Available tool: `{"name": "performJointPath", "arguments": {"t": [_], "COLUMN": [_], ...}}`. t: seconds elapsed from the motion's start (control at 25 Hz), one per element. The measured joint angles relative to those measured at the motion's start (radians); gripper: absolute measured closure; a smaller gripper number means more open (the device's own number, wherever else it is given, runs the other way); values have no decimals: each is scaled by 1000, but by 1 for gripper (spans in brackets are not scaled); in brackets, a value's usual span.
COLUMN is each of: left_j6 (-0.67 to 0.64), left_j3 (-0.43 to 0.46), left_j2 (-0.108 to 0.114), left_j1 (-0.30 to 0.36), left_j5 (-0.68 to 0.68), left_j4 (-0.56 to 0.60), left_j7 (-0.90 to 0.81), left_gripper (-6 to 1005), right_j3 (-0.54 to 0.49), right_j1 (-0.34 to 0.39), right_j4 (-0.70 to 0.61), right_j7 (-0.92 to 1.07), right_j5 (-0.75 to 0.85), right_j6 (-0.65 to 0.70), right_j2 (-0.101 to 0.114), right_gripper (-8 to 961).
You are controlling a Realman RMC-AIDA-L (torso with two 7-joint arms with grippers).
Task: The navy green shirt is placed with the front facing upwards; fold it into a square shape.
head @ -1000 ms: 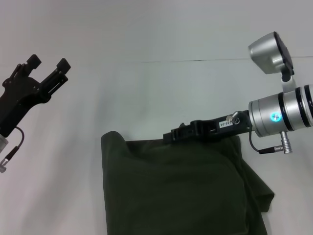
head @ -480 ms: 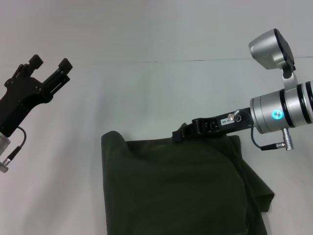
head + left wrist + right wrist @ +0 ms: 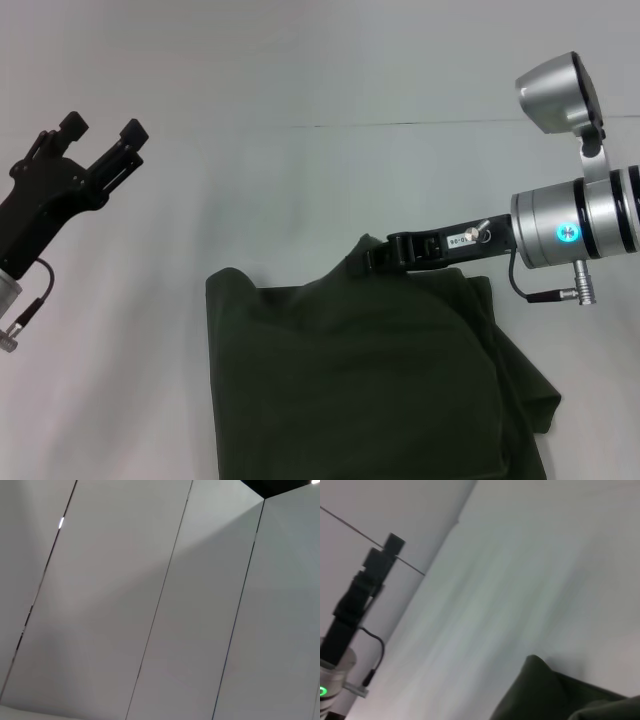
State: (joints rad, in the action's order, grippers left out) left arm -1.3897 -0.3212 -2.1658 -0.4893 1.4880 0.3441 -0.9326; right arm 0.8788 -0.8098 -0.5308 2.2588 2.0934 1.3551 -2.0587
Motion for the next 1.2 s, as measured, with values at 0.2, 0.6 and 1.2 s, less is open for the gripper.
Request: {"name": "performJointPath", "arguments": {"t": [0.2,0.6,1.2], "left_j6": [0,-1,-10], "left_j3": [1,-6,-12], "left_j2": [0,0,0], "left_j1": [1,2,0], "left_j5": [0,0,8], "left_j4": [-5,-9,-15], "left_j7": [0,-3,-17], "left_gripper": [67,67,68], "right_j3": [0,-68,-104], "right_j1": [51,213,303], "right_j4": [-19,-114,-50], "right_j7": [-77,-118,-157], "right_j5": [-119,-223,-99], "right_j6": [50,139,46], "right_j2": [9,15,40], "right_gripper": [940,934,925]}}
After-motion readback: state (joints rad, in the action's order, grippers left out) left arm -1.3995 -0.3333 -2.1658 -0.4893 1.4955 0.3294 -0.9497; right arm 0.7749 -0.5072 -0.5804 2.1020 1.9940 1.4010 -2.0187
